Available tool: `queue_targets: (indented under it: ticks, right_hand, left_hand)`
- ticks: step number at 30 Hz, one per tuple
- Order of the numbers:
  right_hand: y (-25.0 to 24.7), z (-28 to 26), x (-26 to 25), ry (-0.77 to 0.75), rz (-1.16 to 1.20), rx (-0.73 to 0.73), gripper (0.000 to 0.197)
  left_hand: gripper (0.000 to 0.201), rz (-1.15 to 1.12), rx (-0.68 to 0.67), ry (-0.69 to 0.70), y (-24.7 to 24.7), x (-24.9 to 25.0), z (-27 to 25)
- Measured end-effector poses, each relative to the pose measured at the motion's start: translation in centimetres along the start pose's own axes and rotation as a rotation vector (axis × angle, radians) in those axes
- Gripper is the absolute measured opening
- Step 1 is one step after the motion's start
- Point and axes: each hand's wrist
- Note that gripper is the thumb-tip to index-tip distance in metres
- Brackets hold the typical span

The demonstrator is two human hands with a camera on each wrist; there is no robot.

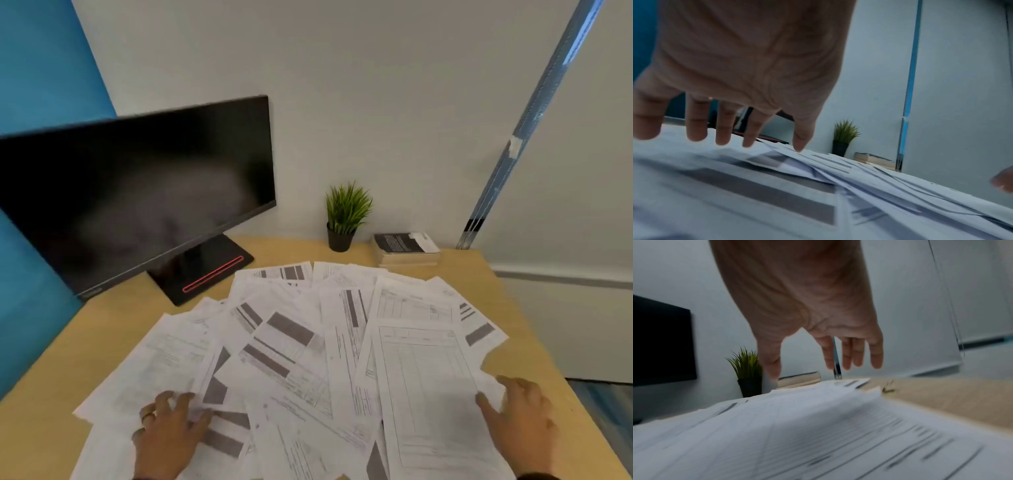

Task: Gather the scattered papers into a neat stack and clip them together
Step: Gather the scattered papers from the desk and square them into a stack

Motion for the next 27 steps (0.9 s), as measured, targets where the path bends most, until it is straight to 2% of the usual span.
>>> queue_targets:
  ticks: [1, 4, 5, 8, 10, 12, 14, 17, 20, 22, 24, 27]
  right_hand:
    - [0.9, 0.0, -1.3, -0.011, 0.024, -0.048, 0.069]
    - [2.6, 0.1, -3.6, 0.106, 0.033, -0.307, 0.109]
    - [3.3, 0.2, -4.0, 0.136, -0.002, -0.351, 0.121]
    - [4.5, 1.0, -3.9, 0.181, -0.086, -0.350, 0.137]
    - [4.7, 1.3, -3.8, 0.232, -0.114, -0.354, 0.144]
    - [4.8, 1.7, -3.5, 0.289, -0.120, -0.334, 0.147]
    - [4.5, 2.0, -3.1, 0.291, -0.128, -0.312, 0.144]
    - [4.3, 3.2, -1.9, 0.279, -0.052, -0.348, 0.131]
    - [4.9, 4.4, -1.0, 0.193, 0.034, -0.386, 0.092]
    - [5.8, 5.5, -0.3, 0.142, 0.069, -0.392, 0.072]
    - [6.1, 6.2, -0.4, 0.106, 0.225, -0.339, 0.057]
    - [7.4, 8.7, 0.0, 0.141, 0.379, -0.171, 0.061]
  left_hand:
    - [0.051, -0.034, -0.103, -0.050, 0.0, 1.1, 0.2]
    - [0.065, -0.081, -0.141, -0.060, 1.3, 3.8, -0.2]
    - [0.070, -0.115, -0.140, -0.059, 1.6, 4.9, -0.7]
    - [0.072, -0.209, -0.137, -0.005, 2.7, 7.9, -1.6]
    - [0.065, -0.304, -0.228, 0.100, 3.8, 10.0, -1.9]
    - [0.061, -0.463, -0.380, 0.167, 5.2, 12.4, -2.0]
    - [0.064, -0.603, -0.445, 0.202, 6.4, 14.9, -1.8]
    - [0.067, -0.710, -0.448, 0.216, 8.1, 17.6, -1.0]
    - [0.059, -0.728, -0.448, 0.238, 9.1, 18.8, -0.4]
    - [0.055, -0.738, -0.448, 0.253, 9.5, 18.9, 0.0]
    - [0.049, -0.768, -0.448, 0.273, 9.8, 18.5, 0.4]
    - [0.049, -0.777, -0.479, 0.295, 10.1, 18.1, 1.0]
Point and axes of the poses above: each hand's wrist, its own z-axis towards the middle knuckle, its own y-axis out of the palm, x = y × z, and after that the axes turned 5 degrees about -x, right-handed
